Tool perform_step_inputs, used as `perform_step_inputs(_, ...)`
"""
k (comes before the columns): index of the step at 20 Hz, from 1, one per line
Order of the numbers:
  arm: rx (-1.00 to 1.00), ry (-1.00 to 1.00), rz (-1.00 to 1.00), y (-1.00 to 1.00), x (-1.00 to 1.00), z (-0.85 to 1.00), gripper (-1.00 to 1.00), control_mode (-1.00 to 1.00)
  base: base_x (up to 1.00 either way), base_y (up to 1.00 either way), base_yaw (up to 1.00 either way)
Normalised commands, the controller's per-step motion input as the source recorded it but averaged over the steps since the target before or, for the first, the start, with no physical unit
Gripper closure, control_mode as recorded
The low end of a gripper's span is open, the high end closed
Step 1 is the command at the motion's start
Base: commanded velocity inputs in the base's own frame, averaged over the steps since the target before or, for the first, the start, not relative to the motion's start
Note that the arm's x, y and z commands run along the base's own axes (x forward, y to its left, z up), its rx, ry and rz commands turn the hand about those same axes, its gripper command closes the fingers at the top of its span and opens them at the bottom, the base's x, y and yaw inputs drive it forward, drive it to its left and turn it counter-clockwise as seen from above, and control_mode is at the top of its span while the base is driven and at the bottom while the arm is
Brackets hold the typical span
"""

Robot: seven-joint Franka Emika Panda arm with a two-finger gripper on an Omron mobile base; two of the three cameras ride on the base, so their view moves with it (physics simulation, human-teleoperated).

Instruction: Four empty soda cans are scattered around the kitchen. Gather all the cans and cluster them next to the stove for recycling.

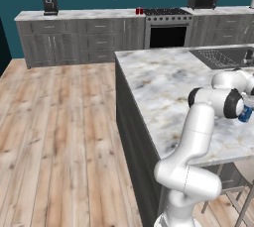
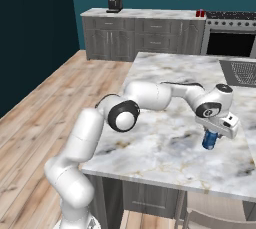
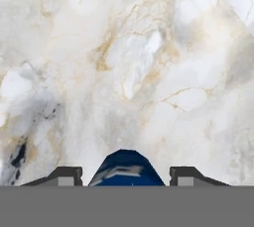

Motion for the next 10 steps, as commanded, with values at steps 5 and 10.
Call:
perform_step_inputs(5, -0.01, -0.04, 0.02, 0.3, -0.45, 0.47, 1.0, -1.0, 0.0, 0.0, 0.0)
perform_step_inputs(10, -0.04, -0.03, 0.03, 0.62, -0.65, 0.41, 1.0, -1.0, 0.0, 0.0, 0.0)
